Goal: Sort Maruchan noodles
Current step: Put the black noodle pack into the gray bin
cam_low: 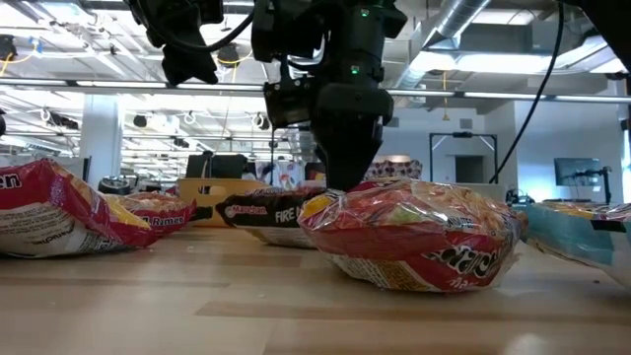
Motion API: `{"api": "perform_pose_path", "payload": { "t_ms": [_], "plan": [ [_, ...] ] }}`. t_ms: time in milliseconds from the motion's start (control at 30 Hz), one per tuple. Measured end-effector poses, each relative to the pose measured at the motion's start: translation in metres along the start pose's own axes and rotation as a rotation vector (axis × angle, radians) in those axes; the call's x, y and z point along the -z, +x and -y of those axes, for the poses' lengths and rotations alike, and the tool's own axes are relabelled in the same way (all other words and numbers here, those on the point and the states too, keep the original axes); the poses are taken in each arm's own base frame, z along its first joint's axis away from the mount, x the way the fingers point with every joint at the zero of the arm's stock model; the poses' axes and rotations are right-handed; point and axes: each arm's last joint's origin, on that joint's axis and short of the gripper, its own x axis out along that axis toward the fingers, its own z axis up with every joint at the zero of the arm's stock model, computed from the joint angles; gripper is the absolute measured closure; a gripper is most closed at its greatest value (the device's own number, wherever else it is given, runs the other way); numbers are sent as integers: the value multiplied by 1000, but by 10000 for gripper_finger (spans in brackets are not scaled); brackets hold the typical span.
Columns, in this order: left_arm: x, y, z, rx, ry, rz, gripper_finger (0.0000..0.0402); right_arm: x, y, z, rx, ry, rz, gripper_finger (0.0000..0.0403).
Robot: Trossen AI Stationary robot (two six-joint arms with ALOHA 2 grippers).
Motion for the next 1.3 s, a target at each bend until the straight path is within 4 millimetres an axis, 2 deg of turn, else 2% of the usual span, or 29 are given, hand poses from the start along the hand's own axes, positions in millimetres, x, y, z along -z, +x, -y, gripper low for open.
{"api": "perform_pose_path", "payload": {
  "t_ms": [300, 400, 567, 1000, 1300],
  "plan": [
    [0, 0, -2, -64, 0, 11, 299, 0, 1, 0, -19, 1, -6, 356],
    [0, 0, -2, -69, 0, 11, 299, 0, -3, 0, -18, -3, -23, 391],
    [0, 0, -2, -70, 0, 11, 299, -1, -13, -4, 12, -63, -67, 394],
    [0, 0, -2, -75, 30, 10, 299, 1, -56, -20, 170, -153, -163, 400],
    [0, 0, -2, -74, 29, 10, 299, 13, -84, -14, 416, -196, -233, 400]
  ]
}}
